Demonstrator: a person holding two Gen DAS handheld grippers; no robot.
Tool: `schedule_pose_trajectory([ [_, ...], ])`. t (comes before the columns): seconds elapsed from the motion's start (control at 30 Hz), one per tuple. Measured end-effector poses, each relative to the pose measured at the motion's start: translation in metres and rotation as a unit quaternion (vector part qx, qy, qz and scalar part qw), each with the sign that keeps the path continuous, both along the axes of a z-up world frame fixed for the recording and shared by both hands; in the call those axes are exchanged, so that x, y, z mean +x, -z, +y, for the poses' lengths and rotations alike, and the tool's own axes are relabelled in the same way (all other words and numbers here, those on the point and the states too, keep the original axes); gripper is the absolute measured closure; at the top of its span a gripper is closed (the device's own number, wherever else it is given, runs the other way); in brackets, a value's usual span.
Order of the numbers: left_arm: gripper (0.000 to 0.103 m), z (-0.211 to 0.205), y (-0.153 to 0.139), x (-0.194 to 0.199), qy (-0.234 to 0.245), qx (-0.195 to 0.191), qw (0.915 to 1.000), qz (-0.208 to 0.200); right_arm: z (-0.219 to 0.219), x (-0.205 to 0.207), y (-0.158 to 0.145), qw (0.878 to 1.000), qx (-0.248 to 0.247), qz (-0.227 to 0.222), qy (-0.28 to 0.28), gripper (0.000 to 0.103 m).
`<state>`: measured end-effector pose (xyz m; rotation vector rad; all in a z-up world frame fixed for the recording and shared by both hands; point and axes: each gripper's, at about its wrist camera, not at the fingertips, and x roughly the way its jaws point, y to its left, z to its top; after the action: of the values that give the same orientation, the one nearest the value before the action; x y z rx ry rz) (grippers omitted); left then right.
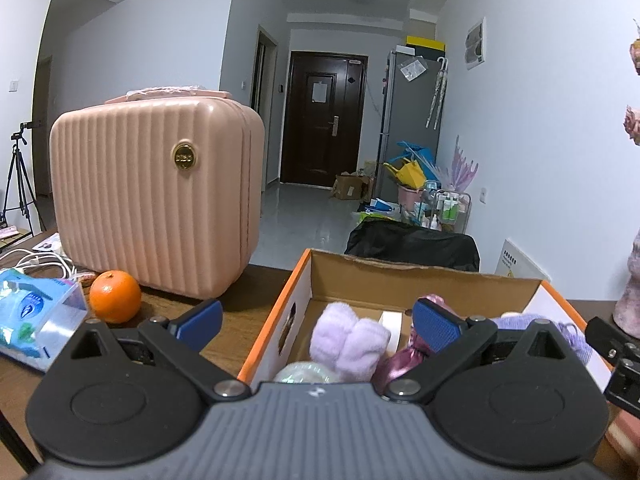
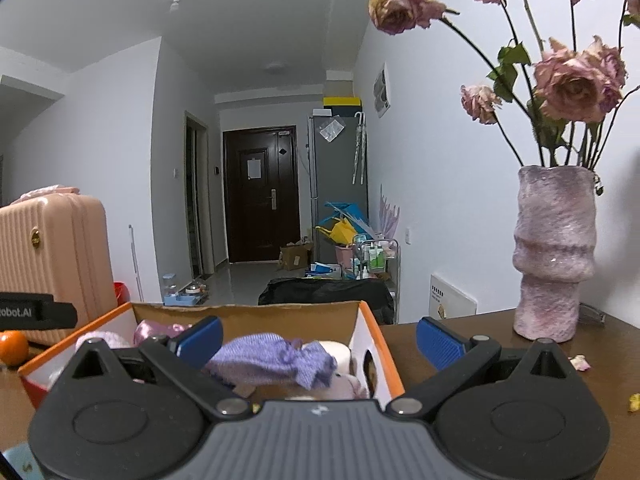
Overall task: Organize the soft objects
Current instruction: 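Move both tools back toward the light-blue plush toy and pink sponge block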
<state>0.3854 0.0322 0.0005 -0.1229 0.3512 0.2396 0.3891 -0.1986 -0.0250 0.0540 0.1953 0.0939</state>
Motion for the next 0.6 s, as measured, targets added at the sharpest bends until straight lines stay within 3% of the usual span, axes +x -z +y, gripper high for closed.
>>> schedule_pose_trajectory([
  [0.6,0.000,0.005,0.009,-0.080,0.037,0.012,0.9989,0.026,-0.023,-0.074,0.007,0.999,-0.027,0.027,0.000,0.000],
])
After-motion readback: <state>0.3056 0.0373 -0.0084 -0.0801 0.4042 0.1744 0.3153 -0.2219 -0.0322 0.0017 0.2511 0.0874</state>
